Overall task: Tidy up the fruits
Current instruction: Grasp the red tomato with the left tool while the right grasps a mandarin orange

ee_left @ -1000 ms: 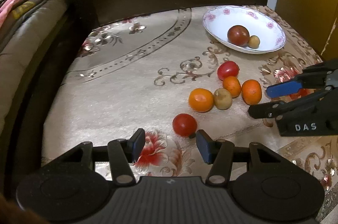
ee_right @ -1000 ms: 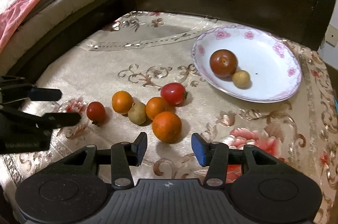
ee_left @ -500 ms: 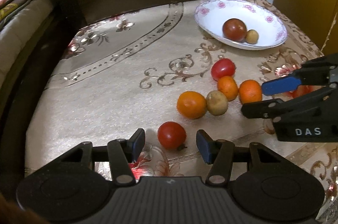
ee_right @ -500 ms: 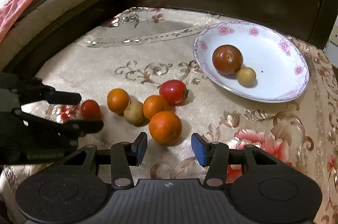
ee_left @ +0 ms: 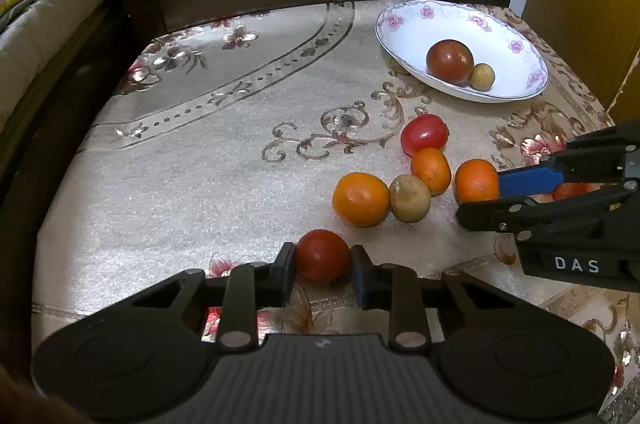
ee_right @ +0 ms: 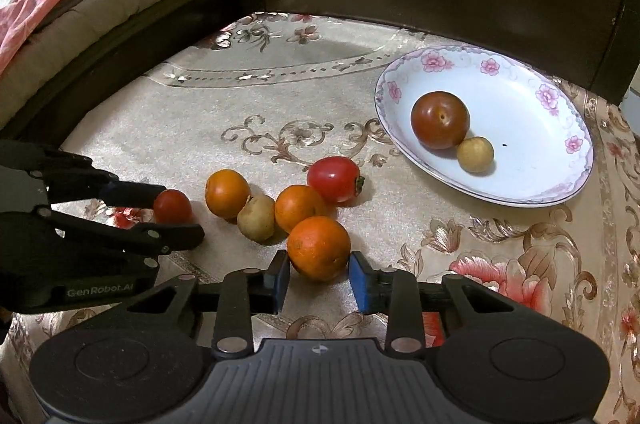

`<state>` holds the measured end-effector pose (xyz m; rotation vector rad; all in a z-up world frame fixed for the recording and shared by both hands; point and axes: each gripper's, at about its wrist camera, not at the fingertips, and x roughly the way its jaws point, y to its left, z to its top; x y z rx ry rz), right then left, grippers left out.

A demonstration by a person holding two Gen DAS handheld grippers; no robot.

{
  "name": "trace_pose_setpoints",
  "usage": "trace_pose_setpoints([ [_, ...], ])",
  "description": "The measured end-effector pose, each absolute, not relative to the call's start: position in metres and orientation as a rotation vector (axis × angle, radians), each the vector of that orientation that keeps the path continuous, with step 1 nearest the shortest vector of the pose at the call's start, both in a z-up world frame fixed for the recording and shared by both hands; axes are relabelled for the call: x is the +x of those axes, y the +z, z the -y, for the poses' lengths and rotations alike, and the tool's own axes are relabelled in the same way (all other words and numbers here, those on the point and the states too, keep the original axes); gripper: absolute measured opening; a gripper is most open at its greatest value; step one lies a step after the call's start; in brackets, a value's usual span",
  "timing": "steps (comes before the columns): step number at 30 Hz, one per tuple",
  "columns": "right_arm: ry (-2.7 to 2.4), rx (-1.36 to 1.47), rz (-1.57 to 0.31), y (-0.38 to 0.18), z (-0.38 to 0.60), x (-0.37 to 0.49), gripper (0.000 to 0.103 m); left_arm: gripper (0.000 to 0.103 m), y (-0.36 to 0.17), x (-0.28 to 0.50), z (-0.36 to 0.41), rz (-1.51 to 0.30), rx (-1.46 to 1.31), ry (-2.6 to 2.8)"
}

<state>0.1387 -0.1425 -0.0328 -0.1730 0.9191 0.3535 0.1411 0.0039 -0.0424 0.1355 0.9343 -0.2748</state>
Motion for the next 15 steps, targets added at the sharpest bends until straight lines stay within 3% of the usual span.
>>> trace_pose_setpoints([
  [15, 0.349, -0.181, -0.953, -0.027, 0.155, 0.109, 0.025, 0.037, -0.037, 0.116, 0.022, -0.961, 0.160, -0.413],
])
